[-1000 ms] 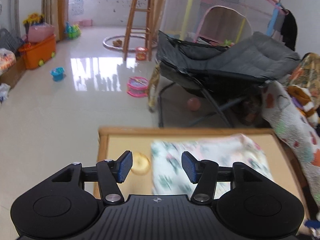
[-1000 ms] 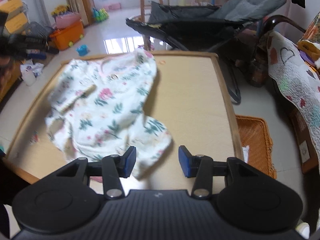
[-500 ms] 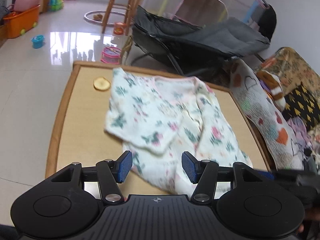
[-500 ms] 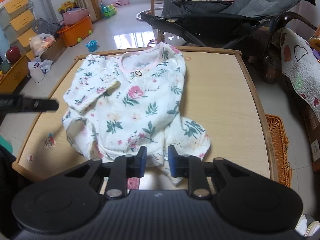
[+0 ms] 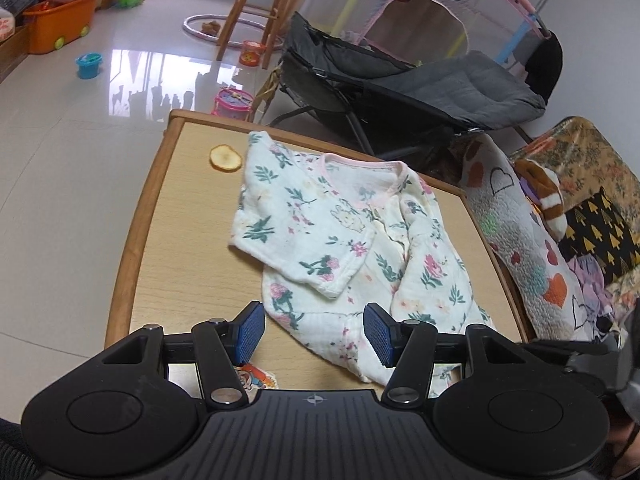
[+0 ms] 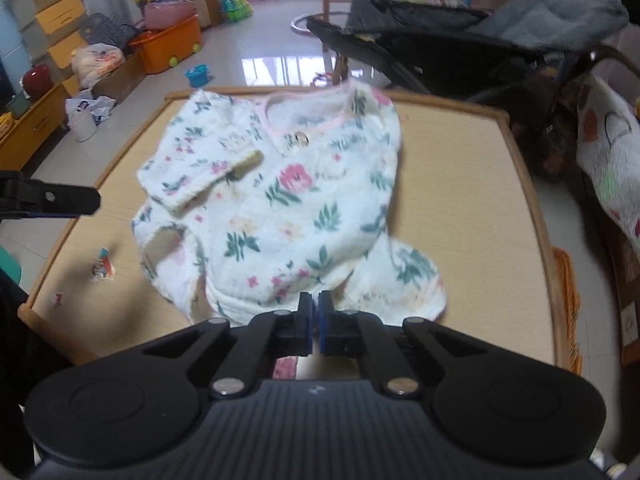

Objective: Fold clothes

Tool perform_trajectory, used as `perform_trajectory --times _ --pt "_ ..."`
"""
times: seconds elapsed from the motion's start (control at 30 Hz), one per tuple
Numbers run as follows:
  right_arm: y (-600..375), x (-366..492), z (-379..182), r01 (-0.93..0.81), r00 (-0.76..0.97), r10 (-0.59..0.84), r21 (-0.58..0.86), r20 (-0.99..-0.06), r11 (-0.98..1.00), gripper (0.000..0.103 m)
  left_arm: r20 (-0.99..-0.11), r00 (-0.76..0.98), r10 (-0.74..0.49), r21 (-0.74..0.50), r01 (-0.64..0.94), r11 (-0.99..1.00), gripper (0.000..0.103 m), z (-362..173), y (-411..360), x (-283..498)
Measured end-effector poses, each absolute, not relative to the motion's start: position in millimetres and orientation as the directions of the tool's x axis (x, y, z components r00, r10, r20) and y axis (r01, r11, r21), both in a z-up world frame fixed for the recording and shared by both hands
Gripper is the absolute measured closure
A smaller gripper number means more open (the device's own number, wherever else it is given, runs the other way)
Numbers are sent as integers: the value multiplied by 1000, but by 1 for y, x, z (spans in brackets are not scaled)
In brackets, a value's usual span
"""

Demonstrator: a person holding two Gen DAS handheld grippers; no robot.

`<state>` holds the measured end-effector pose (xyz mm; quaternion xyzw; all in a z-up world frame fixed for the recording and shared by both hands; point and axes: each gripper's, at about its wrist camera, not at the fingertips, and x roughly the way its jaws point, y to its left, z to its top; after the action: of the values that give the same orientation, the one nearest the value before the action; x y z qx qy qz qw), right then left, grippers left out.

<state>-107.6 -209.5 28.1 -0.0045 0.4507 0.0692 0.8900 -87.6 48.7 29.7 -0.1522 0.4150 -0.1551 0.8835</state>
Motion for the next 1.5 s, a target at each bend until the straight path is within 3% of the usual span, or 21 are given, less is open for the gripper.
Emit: perform_trajectory --times 0.73,1.17,1.5 --pt "-309 -60 121 -18 711 -190 -287 -677 958 100 -657 610 -443 -470 129 873 46 45 60 -96" --pt "-328 13 113 -7 698 -337 -477 -632 879 100 -673 591 -444 -464 131 876 46 43 62 -94" --pt "-358 54 59 19 566 -390 -462 -726 887 100 -693 582 -425 -425 147 893 46 43 59 -89"
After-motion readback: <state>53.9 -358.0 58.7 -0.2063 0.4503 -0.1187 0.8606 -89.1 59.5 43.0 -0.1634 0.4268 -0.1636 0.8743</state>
